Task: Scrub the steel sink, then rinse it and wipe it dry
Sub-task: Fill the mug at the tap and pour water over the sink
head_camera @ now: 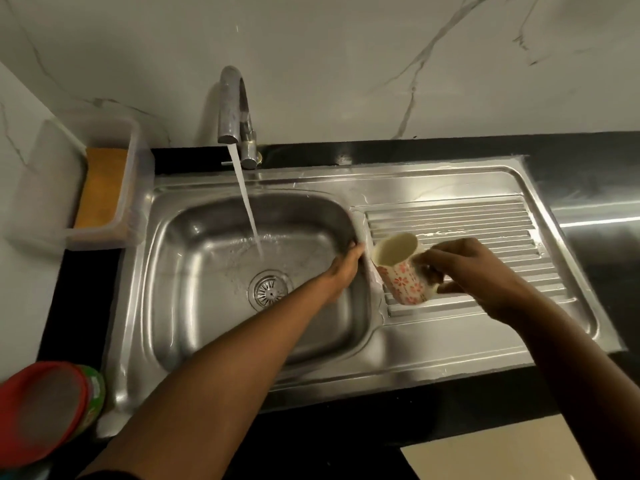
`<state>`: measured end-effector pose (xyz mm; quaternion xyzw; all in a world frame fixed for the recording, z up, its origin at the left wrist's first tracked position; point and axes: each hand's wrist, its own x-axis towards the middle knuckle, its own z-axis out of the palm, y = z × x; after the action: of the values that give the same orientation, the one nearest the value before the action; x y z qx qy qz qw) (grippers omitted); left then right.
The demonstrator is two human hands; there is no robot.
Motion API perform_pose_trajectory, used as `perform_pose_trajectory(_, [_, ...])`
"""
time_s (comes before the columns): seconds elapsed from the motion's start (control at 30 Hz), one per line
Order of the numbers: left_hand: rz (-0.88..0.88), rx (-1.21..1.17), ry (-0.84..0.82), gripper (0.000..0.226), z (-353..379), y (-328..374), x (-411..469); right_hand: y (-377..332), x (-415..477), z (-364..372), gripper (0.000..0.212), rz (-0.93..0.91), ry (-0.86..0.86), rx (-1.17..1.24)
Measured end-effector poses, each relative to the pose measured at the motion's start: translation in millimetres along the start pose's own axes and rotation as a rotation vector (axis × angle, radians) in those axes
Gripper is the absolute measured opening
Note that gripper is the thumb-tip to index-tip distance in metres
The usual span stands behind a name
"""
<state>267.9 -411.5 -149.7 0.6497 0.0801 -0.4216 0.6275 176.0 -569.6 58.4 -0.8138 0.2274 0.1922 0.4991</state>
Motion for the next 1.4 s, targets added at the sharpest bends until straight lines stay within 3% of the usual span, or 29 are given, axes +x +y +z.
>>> perform_pose_trajectory(0.1, [-0.075, 0.170, -0.123, 0.085, -0.3, -11.3, -47.8, 8.4, -21.3, -5.3, 0.035, -0.010, -0.040, -0.107])
perform_pose_trajectory(0.23, [-0.126, 0.357, -0.261, 0.085, 2.7, -35.1, -71.6, 16.2, -23.6, -1.4, 0.049, -0.129, 0.021, -0.541])
perform_pose_trajectory(0.4, [-0.071, 0.564, -0.276, 0.079, 13.5, -50.3, -94.1, 27.0, -20.4, 14.6, 0.050, -0.238, -0.003, -0.790])
perform_pose_trajectory(0.5, [-0.079, 0.668, -0.266, 0.082, 16.8, -57.2, -105.7, 31.0, -25.1, 21.6, 0.054, -0.299, -0.062, -0.820])
perform_pose_trajectory(0.6, [-0.049, 0.881, -0.234, 0.068, 15.6, -55.5, -117.4, 33.3, -28.5, 24.4, 0.055, -0.355, -0.110, -0.790])
perform_pose_trajectory(0.7, [-0.017, 1.060, -0.191, 0.053, 9.1, -55.2, -130.1, 28.5, -29.7, 15.1, 0.050, -0.302, -0.157, -0.688])
perform_pose_trajectory(0.87, [-0.046, 1.285, -0.101, 0.061, -8.1, -55.9, -159.6, 20.7, -29.2, -5.9, 0.040, -0.215, -0.167, -0.528])
perform_pose_trajectory(1.07, [-0.184, 1.273, 0.029, 0.074, -44.5, -64.3, -194.1, 15.4, -20.6, 26.3, 0.041, -0.364, -0.108, -0.793])
perform_pose_trajectory(1.23, [-0.076, 1.212, 0.115, 0.057, -57.8, -76.9, -209.8, -1.4, -32.1, 89.6, 0.032, -0.559, -0.175, -0.869])
perform_pose_trajectory(1.4, [-0.102, 1.251, 0.131, 0.046, -68.5, -76.6, -222.4, -9.7, -39.4, 127.5, 0.033, -0.574, -0.313, -0.795])
